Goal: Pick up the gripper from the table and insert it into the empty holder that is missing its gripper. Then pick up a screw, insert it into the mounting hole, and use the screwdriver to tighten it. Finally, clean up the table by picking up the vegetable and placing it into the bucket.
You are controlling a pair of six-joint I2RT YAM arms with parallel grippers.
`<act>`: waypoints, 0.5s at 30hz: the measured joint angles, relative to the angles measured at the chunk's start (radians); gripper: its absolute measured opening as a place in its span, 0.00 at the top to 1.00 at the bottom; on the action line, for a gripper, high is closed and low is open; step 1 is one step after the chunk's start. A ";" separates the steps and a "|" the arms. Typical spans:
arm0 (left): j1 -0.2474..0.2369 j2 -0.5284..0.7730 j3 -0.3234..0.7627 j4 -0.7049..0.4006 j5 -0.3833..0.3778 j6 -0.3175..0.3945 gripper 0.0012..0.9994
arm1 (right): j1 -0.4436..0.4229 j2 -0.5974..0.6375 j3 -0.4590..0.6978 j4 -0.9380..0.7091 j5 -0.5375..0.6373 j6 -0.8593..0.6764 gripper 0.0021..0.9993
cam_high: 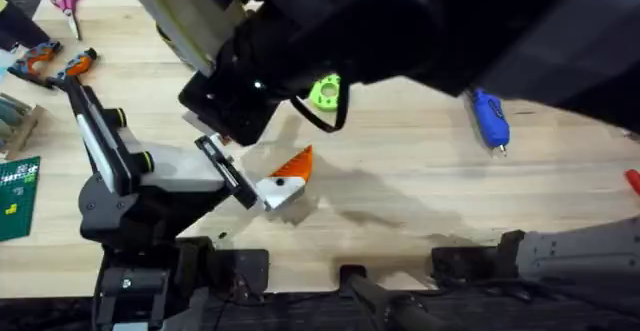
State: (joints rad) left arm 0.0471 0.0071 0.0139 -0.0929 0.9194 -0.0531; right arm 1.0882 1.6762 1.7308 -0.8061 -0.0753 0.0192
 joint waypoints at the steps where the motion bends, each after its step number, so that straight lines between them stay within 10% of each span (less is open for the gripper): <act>1: 0.000 0.000 0.000 0.000 0.000 0.000 0.01 | 0.000 0.007 0.003 -0.001 0.000 -0.002 0.99; 15: 0.000 0.000 0.000 0.000 0.000 0.000 0.01 | -0.006 0.043 0.004 -0.003 0.029 -0.013 0.99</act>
State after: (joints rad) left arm 0.0471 0.0071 0.0139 -0.0929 0.9192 -0.0529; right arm 1.0821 1.7195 1.7348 -0.8093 -0.0465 0.0059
